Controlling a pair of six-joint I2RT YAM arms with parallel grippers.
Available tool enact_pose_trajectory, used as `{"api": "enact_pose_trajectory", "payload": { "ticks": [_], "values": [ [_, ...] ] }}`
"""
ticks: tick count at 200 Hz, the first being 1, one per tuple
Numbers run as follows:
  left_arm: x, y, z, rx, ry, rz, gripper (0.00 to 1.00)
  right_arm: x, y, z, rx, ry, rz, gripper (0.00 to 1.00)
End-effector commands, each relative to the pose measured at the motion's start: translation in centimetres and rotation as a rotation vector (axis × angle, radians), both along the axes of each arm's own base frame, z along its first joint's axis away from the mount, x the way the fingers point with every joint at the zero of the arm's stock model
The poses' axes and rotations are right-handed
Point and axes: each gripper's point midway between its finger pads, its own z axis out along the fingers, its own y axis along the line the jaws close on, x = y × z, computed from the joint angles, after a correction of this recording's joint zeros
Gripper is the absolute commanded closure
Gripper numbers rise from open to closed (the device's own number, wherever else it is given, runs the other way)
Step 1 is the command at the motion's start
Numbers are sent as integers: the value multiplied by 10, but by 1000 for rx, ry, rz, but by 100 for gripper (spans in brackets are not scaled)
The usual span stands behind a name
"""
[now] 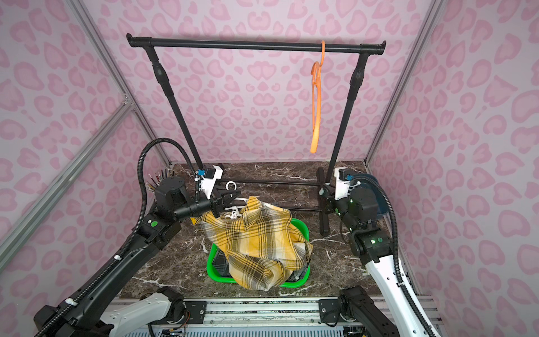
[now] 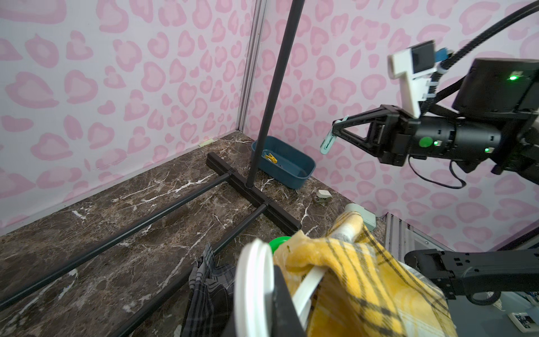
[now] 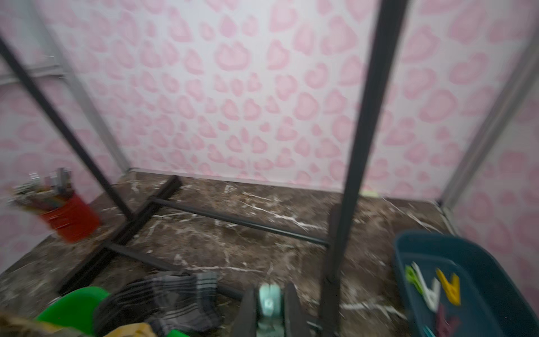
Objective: Remove the clothespins securing long-sleeve shirts to the hanger
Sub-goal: Place the clamp in the storage box.
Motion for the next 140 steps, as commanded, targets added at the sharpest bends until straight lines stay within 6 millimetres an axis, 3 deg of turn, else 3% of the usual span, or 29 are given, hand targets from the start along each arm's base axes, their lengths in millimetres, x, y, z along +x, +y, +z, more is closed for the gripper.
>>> {"api": "enact_pose_trajectory", "payload": {
  "ticks": [1, 35, 69, 96, 117, 130, 140],
  "values": [
    [0, -2, 13, -33, -48, -16, 96, 7, -72, -38, 92, 121, -319, 100],
    [1, -4, 14, -42, -50, -21, 96, 47, -149, -77, 135, 201, -532, 100],
    [3, -7, 8, -41, -26, -34, 96, 90, -190, -104, 99, 244, -637, 100],
    [3, -7, 5, -36, -20, -35, 96, 111, -218, -146, 69, 355, -703, 100],
    [4, -7, 4, -33, -18, -28, 96, 126, -222, -183, 86, 458, -659, 83],
    [4, -6, 4, -30, -19, -25, 96, 134, -221, -194, 81, 491, -629, 73],
    [5, -7, 3, -29, -18, -22, 96, 137, -218, -196, 92, 508, -611, 55]
  ]
}}
